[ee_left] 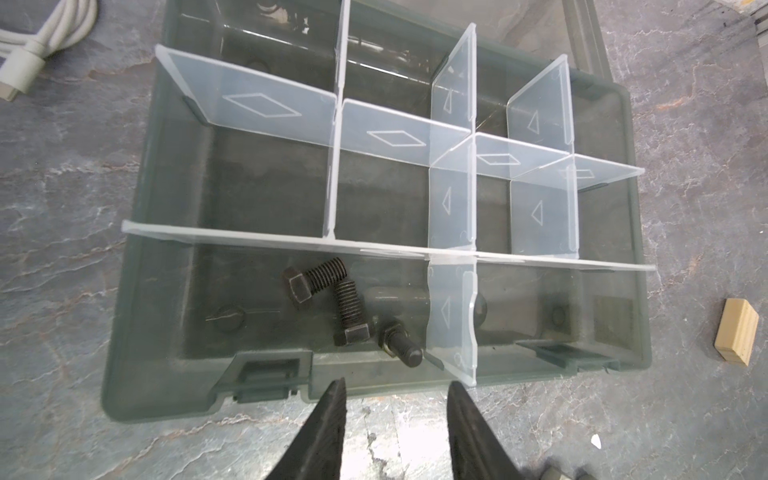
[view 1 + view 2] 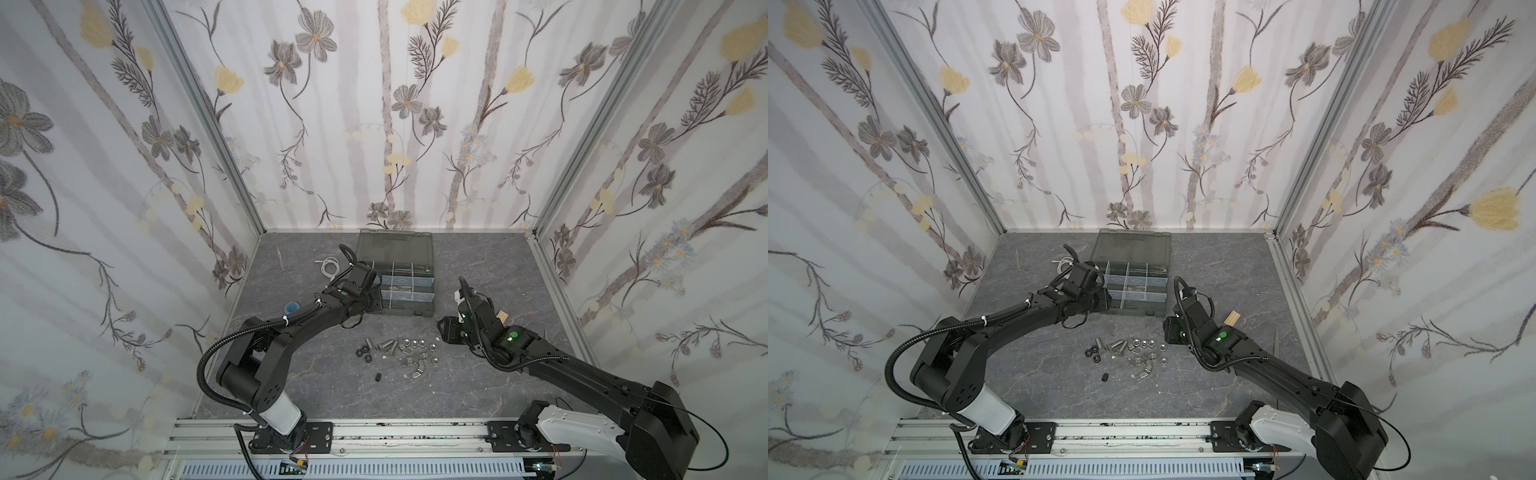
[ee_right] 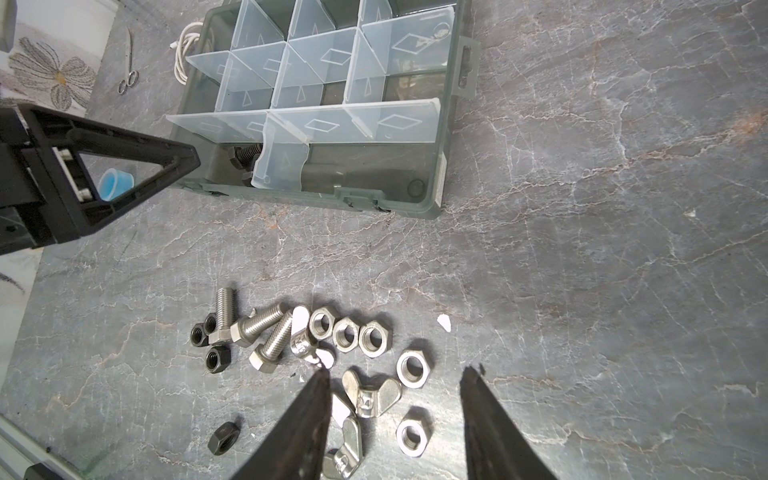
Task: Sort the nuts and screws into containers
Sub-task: 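Withdraw the left gripper to the pile while the right gripper moves over the nuts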
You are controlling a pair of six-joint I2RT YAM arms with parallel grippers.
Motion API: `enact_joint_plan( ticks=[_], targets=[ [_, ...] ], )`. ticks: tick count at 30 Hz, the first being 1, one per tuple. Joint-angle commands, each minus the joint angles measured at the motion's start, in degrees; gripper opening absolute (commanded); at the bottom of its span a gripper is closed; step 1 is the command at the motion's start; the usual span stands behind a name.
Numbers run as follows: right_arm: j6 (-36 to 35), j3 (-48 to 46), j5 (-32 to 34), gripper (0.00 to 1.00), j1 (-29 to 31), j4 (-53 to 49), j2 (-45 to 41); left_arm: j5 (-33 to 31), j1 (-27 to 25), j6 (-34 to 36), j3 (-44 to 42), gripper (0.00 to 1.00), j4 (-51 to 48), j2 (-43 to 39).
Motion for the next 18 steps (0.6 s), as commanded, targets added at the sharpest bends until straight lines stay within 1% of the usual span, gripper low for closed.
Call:
enact_joint_plan(
  ticks=[1, 10, 18],
  targets=[
    [0.2, 0.1, 0.5, 0.52, -0.1, 1.6, 0.1, -0.6, 0.1, -0.7, -0.8, 0.43, 1.0, -1.1],
    [-0.1, 0.3, 0.0, 0.52, -0.1, 1.8, 0.3, -0.9, 0.1, -1.9, -3.2, 0.43, 1.1, -3.8],
    [-0.3, 0.6, -1.6, 0.51, -0.1, 2.2, 1.3, -1.5, 0.1, -3.0, -6.7, 0.43, 1.0, -8.1]
  ],
)
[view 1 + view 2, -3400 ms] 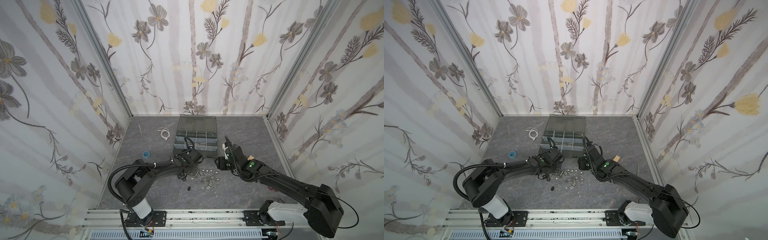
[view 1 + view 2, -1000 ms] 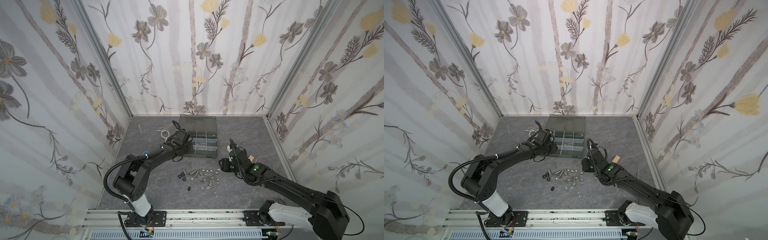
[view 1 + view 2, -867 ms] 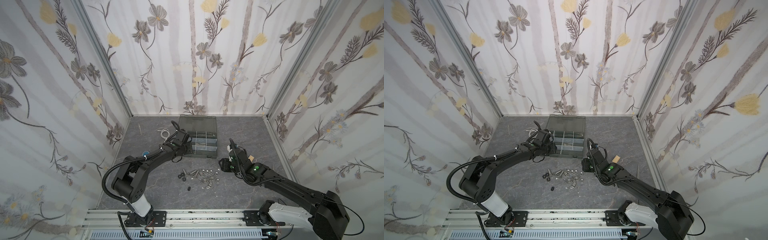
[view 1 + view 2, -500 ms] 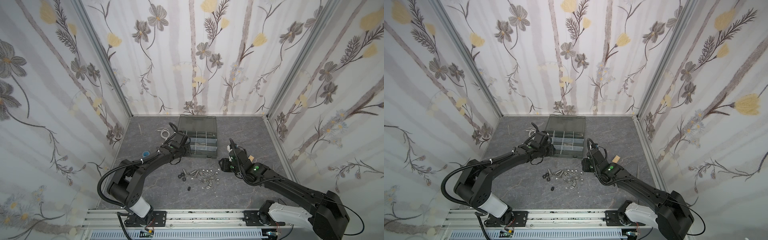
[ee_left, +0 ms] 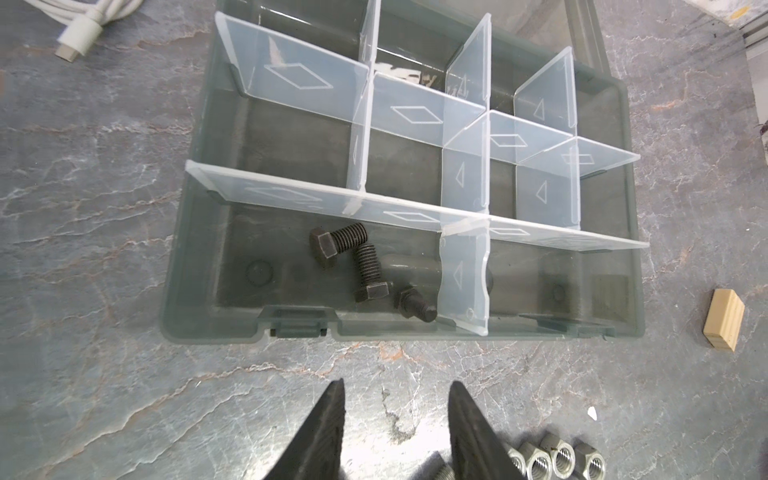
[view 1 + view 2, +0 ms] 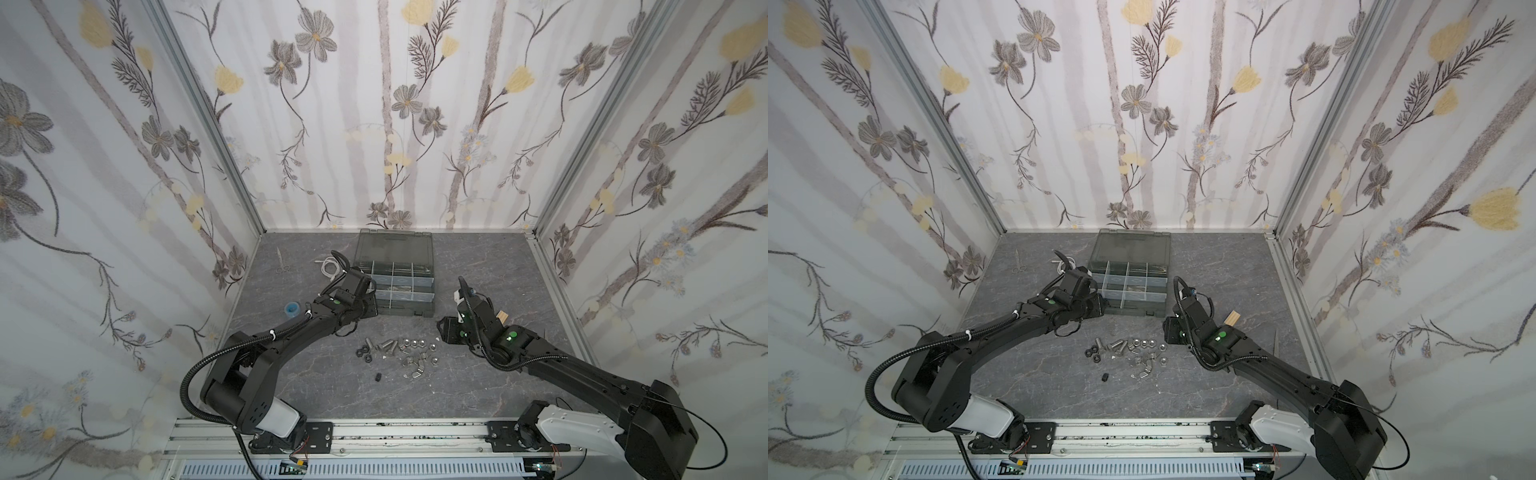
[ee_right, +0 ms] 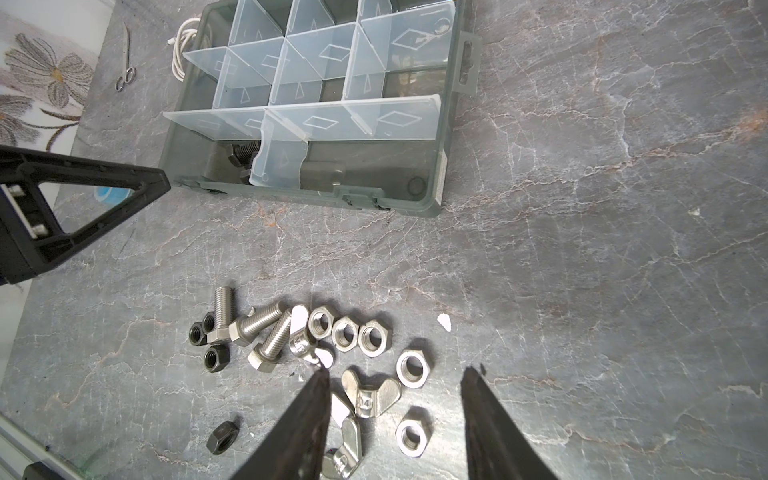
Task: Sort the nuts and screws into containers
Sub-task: 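Withdraw the left gripper to the pile while the right gripper moves over the nuts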
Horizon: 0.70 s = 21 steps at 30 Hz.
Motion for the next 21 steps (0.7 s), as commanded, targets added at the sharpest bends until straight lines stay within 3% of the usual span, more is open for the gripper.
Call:
enact_joint_plan(
  ticks=[1, 8, 21],
  targets=[
    [-0.2, 1.0, -1.3, 0.51, 0.1, 1.6, 1.0, -0.7, 0.1, -1.7, -1.3, 0.43, 0.9, -1.6],
    [-5.9, 4.6, -2.5, 0.51, -0.1, 1.2, 6.0, -2.4, -0.1, -5.5, -5.6, 0.44, 1.2, -4.7],
    [-5.1, 4.7, -5.6, 0.51, 0.1, 3.4, 6.6, -6.7, -0.1, -9.1, -13.4, 0.46, 1.2, -17.8]
  ],
)
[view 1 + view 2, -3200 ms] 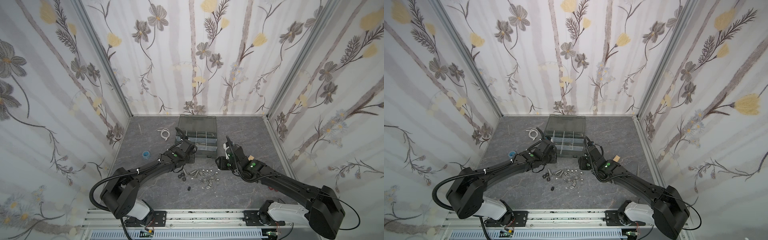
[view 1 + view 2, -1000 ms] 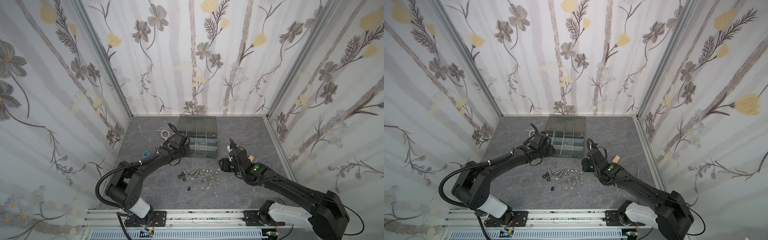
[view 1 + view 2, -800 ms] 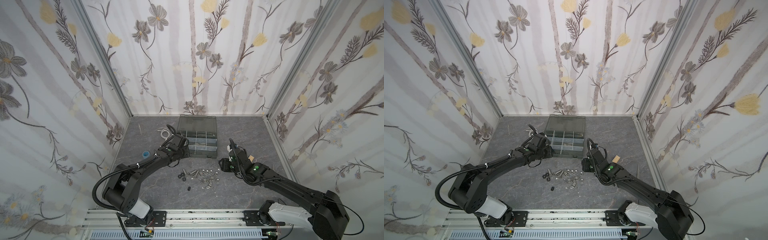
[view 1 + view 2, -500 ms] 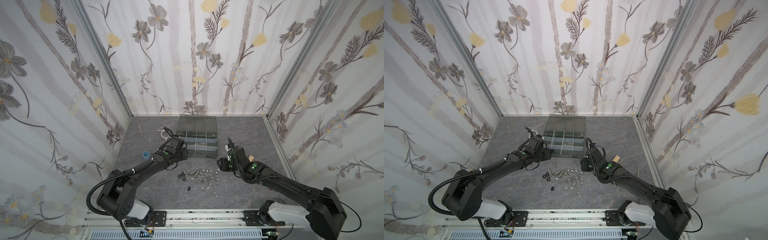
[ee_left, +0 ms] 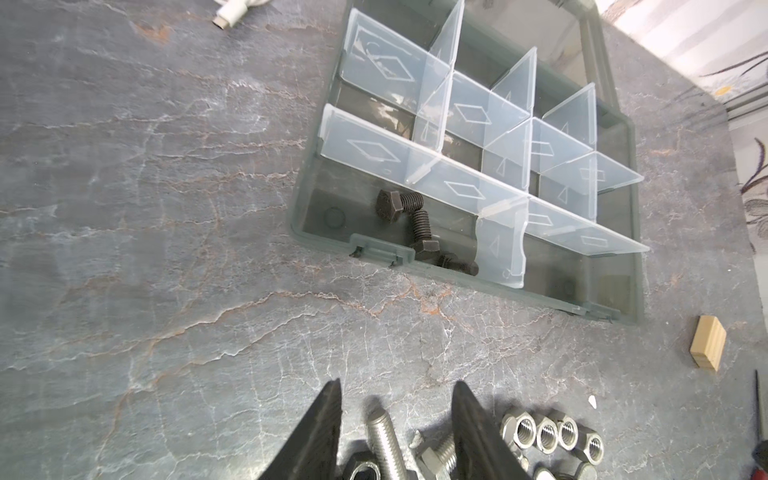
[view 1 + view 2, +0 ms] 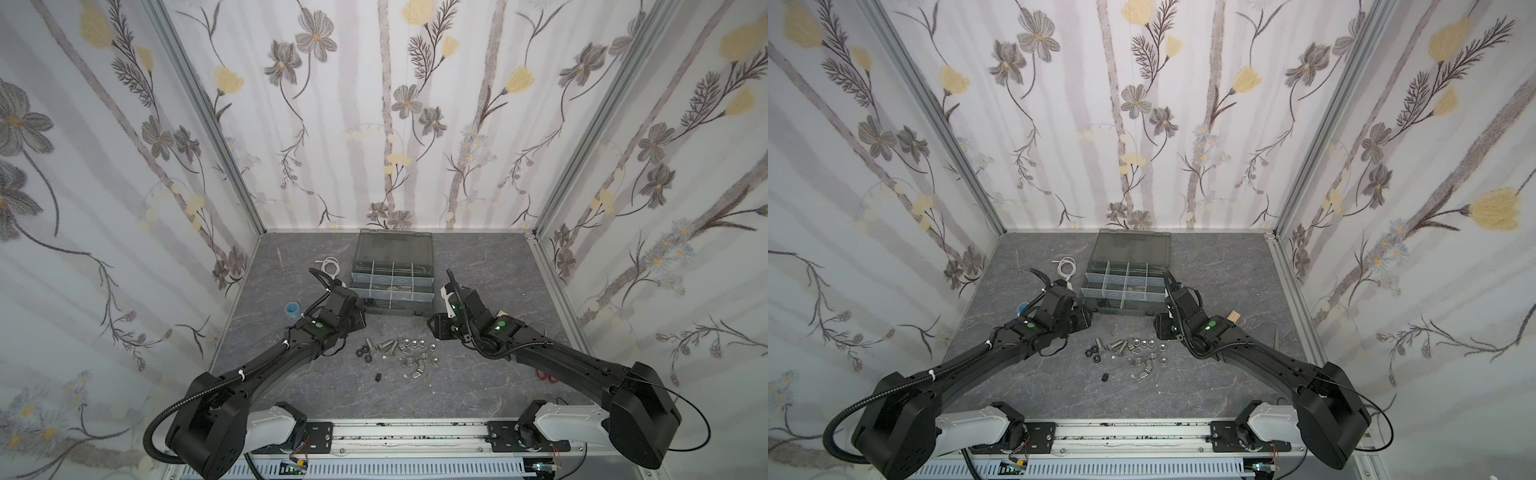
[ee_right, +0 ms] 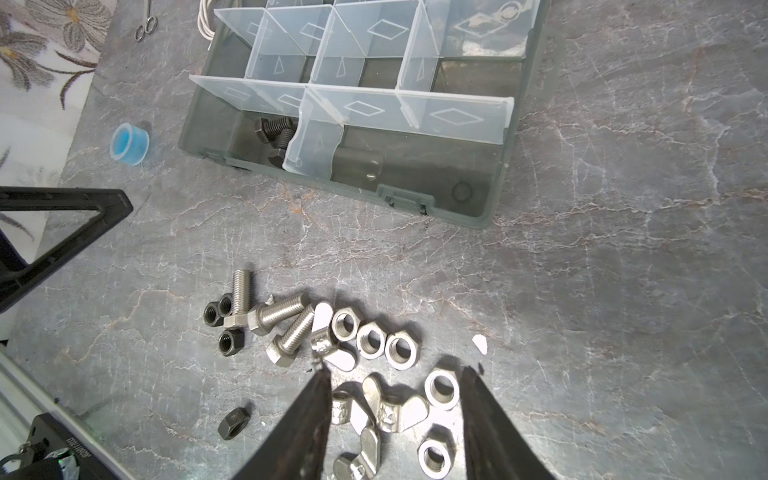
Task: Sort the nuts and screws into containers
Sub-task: 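Withdraw the left gripper to the pile while the right gripper moves over the nuts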
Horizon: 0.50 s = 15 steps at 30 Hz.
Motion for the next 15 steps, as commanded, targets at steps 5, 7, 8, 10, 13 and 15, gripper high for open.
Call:
enact_joint_plan(
  ticks=[5, 7, 8, 10, 13, 15],
  targets=[
    [1.8, -3.7, -0.4, 0.51, 0.5, 3.4, -2.3, -1.6, 0.0, -2.0, -3.0, 0.47, 0.9, -4.0],
    [2.1, -4.6, 0.0, 0.50, 0.5, 3.4, -2.9, -1.8, 0.1, -1.7, -3.4, 0.47, 0.9, -3.9],
    [2.1, -4.7, 0.4, 0.51, 0.5, 2.8, -2.9, -1.9, 0.1, -1.9, -3.5, 0.48, 0.9, -3.9],
    [2.0, -4.0, 0.6, 0.51, 0.6, 1.1, -2.8, -1.8, 0.1, -2.1, -3.4, 0.48, 0.9, -3.9],
    [1.3, -3.4, 1.3, 0.50, 1.0, -0.8, -2.6, -2.1, 0.2, -2.7, -3.8, 0.48, 1.0, -4.1],
    [1.4, -3.8, 1.9, 0.50, 1.1, -1.7, -2.8, -1.7, 0.1, -3.0, -4.5, 0.48, 1.0, -4.5]
  ],
)
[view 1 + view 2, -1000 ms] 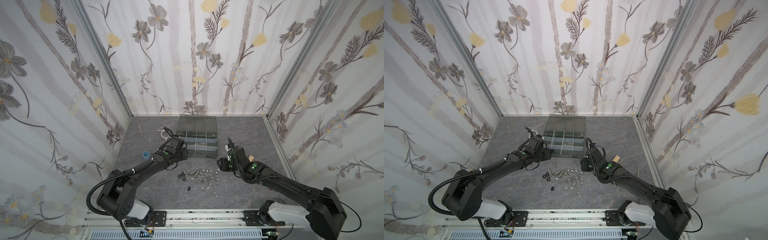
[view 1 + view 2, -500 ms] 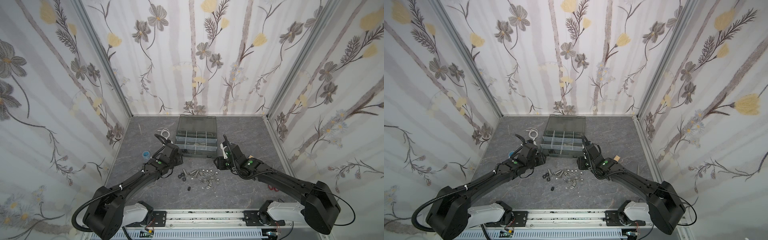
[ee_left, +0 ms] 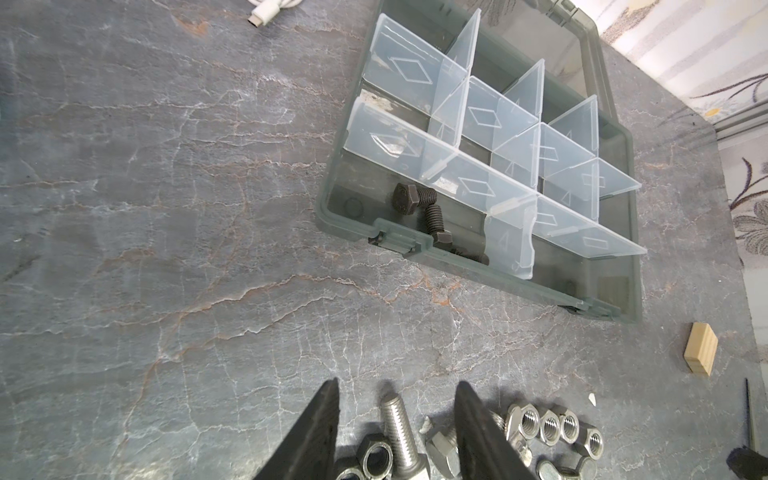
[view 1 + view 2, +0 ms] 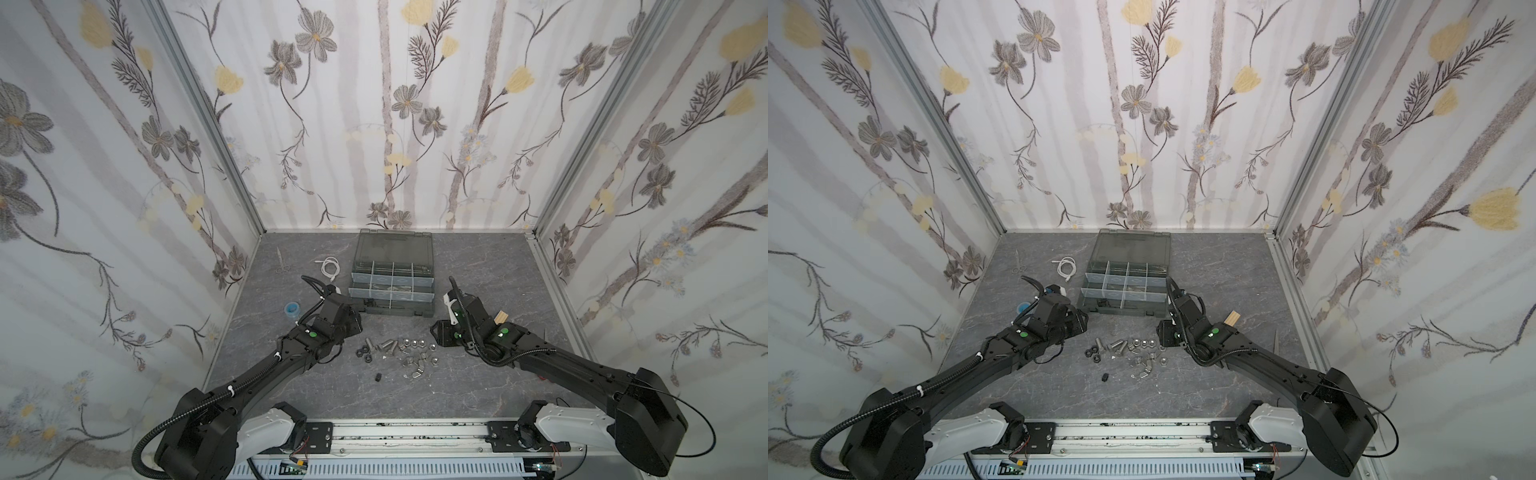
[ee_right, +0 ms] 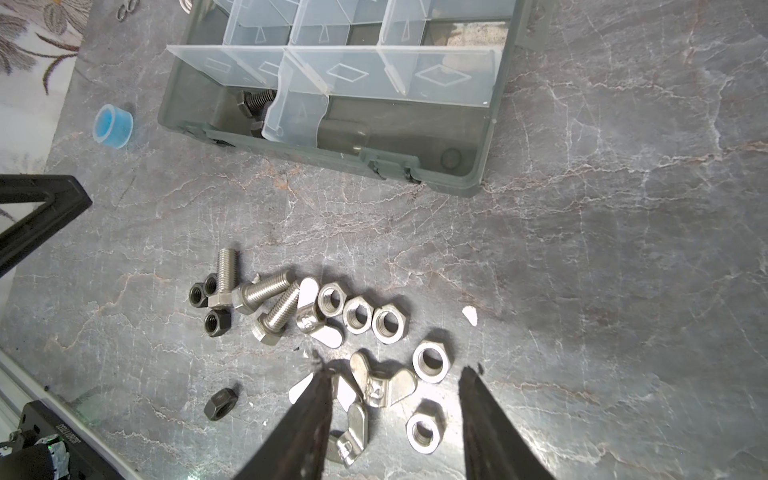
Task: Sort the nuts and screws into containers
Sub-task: 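Withdraw the left gripper to the pile while the right gripper moves over the nuts, then lower the right gripper and grasp a silver hex nut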
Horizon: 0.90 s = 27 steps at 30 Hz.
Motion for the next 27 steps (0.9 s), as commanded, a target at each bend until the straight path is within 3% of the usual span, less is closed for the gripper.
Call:
enact_joint_plan(
  ticks=[1, 27],
  targets=[
    [0.6, -0.4, 1.9, 0.50, 0.4, -1.2, -0.4, -0.5, 0.1, -1.2, -1.1, 0.48, 0.7, -0.8],
    [3.7, -6.2, 3.6, 0.50, 3.5, 0.4, 3.9, -2.3, 0.1, -3.6, -7.0, 0.49, 1.1, -6.2]
  ],
)
